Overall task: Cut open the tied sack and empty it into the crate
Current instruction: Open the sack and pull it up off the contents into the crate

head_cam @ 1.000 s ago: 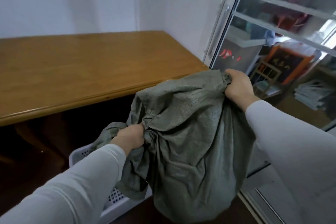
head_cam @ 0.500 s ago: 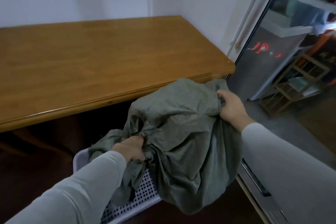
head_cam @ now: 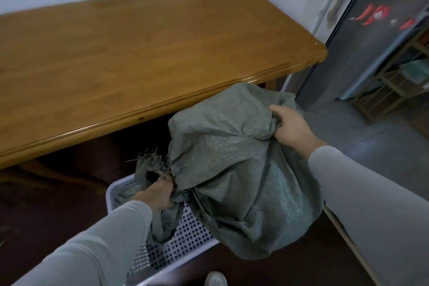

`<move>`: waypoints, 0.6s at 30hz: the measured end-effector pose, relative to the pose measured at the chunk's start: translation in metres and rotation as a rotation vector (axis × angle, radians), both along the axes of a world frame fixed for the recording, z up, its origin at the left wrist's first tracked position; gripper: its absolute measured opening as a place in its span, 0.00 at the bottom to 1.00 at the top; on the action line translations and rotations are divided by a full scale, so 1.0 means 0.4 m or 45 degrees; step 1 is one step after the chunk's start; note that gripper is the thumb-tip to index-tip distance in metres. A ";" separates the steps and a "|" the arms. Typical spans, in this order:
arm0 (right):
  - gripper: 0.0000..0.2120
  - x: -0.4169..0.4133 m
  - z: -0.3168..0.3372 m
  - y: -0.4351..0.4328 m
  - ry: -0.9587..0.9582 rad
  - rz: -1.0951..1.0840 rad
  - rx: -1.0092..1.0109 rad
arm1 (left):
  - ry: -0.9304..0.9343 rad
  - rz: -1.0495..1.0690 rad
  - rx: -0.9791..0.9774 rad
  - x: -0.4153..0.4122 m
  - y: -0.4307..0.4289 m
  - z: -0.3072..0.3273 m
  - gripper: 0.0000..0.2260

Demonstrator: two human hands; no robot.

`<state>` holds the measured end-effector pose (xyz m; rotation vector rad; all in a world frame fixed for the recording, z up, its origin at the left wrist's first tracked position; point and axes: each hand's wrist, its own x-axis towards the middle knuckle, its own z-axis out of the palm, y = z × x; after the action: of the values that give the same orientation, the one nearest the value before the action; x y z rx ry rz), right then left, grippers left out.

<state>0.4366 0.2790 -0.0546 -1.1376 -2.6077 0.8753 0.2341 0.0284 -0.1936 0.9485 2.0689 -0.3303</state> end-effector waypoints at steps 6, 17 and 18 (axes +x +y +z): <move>0.10 -0.093 -0.020 -0.069 0.029 0.094 -0.007 | -0.255 -0.017 -0.026 -0.093 -0.079 -0.044 0.43; 0.14 -0.244 0.015 -0.255 -0.268 0.144 -0.130 | -0.233 0.153 0.713 -0.253 -0.016 0.178 0.46; 0.17 -0.249 0.019 -0.271 -0.346 0.198 -0.178 | -0.327 0.057 0.626 -0.243 -0.012 0.183 0.49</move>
<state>0.3369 0.1707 -0.0468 -1.1744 -2.9285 1.0130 0.1368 0.0234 -0.1203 1.1582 1.9599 0.3277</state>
